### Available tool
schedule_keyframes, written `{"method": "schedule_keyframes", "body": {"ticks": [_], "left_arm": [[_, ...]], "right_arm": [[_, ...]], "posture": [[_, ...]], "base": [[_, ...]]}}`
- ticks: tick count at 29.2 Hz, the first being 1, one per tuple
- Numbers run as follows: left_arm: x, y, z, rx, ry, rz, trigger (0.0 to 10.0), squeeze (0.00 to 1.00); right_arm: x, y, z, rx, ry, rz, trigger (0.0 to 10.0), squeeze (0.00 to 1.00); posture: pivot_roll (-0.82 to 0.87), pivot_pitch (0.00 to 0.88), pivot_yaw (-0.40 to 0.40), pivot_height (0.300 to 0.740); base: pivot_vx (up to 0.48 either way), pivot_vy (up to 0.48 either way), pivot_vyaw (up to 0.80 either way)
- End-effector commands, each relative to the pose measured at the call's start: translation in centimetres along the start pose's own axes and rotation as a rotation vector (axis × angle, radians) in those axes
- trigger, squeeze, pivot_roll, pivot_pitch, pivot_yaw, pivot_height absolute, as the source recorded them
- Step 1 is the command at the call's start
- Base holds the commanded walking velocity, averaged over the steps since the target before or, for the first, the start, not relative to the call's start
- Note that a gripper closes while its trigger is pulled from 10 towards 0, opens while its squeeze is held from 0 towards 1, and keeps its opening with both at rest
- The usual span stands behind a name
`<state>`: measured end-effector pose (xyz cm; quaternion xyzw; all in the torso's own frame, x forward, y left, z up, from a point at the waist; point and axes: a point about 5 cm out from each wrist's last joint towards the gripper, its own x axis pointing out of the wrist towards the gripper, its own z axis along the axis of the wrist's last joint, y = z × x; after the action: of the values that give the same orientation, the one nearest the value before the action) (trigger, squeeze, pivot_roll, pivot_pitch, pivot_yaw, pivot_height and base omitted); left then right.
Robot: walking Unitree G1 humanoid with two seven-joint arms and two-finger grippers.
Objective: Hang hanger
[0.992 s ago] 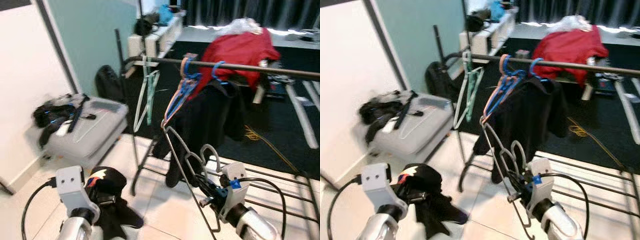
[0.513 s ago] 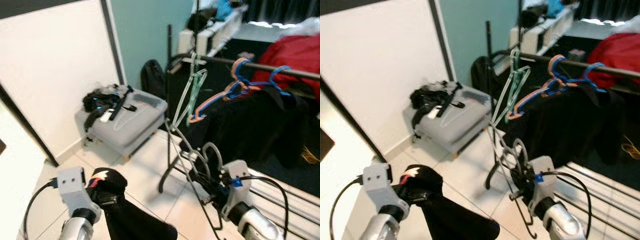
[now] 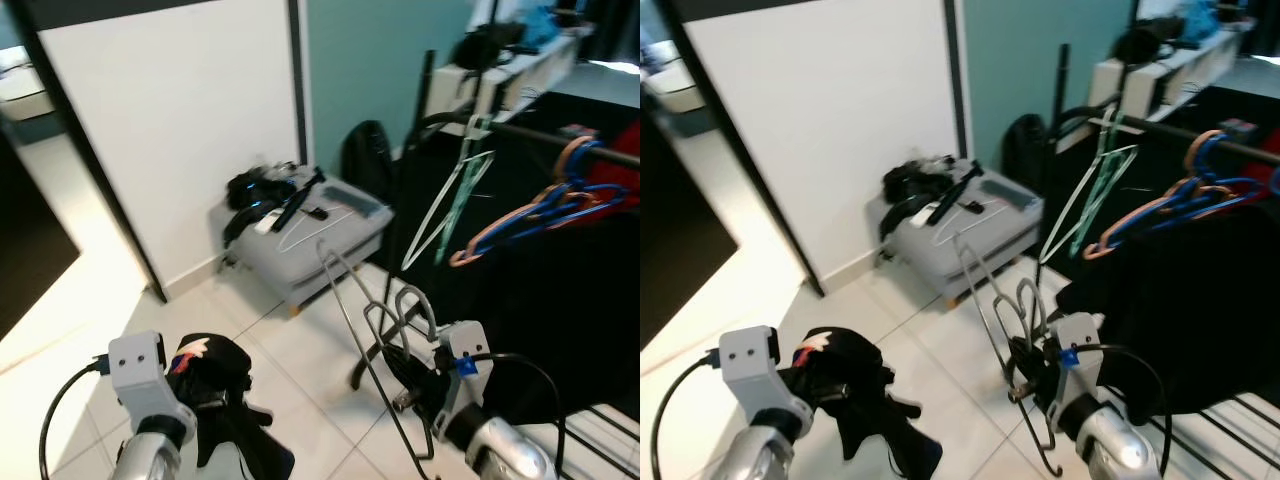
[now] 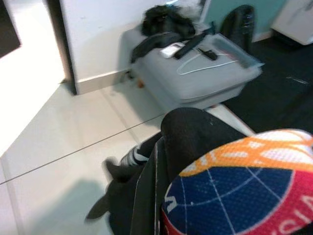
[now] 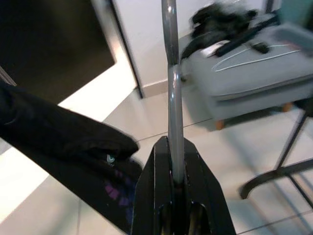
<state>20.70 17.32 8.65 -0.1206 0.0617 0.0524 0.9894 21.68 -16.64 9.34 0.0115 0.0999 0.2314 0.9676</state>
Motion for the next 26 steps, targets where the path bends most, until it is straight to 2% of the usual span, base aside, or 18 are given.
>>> {"method": "schedule_keyframes", "body": {"ticks": [1, 26], "left_arm": [[0.12, 0.08, 0.26, 0.015, -0.012, 0.003, 10.0, 0.0], [0.34, 0.12, 0.13, 0.036, -0.003, 0.015, 10.0, 0.0]], "right_arm": [[-0.07, 0.11, 0.03, 0.006, -0.009, 0.002, 10.0, 0.0], [0.02, 0.26, -0.12, -0.001, -0.003, 0.032, 10.0, 0.0]], "posture": [[-0.07, 0.0, 0.045, 0.74], [-0.07, 0.0, 0.044, 0.74]], "base": [[0.0, 0.0, 0.76], [0.0, 0.0, 0.76]]}}
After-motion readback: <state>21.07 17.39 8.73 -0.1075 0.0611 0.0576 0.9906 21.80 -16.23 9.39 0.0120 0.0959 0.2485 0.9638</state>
